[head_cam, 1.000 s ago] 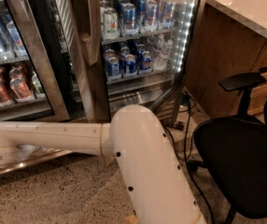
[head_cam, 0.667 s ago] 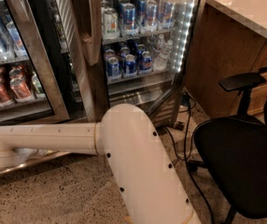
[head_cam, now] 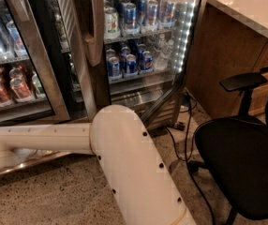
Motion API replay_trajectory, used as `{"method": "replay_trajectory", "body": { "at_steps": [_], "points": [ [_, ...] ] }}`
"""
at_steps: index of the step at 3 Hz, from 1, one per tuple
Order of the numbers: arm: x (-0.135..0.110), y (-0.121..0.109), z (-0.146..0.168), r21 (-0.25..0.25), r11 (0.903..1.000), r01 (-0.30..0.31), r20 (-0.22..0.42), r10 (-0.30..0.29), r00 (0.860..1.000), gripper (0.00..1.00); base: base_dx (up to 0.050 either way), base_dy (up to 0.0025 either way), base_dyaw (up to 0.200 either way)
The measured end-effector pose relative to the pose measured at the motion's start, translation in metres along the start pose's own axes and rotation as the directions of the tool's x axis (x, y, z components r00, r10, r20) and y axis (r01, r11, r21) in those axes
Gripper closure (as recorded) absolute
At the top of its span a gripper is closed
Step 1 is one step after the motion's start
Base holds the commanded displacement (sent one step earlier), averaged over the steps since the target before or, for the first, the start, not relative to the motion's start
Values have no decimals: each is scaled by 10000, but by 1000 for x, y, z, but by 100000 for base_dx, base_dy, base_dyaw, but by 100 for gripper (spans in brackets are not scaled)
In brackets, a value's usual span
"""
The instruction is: Open right fridge door
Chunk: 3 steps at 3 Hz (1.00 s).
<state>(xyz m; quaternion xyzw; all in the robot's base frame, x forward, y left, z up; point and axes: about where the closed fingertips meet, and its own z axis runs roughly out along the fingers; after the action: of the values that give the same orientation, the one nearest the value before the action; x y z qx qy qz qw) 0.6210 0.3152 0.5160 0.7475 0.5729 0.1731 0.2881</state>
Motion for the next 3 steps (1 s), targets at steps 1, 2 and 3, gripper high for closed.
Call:
{"method": "replay_trajectory", "body": {
  "at_steps": [1, 2, 3],
  "points": [
    [-7, 7, -1, -567, 9967, -574, 97, 580, 9983, 100, 0, 0, 0],
    [5, 1, 5, -284, 9895, -1416, -446, 1402, 9891, 100, 0, 0, 0],
    [5, 1, 5, -281, 9895, -1416, -451, 1403, 9891, 100, 0, 0, 0]
  ]
}}
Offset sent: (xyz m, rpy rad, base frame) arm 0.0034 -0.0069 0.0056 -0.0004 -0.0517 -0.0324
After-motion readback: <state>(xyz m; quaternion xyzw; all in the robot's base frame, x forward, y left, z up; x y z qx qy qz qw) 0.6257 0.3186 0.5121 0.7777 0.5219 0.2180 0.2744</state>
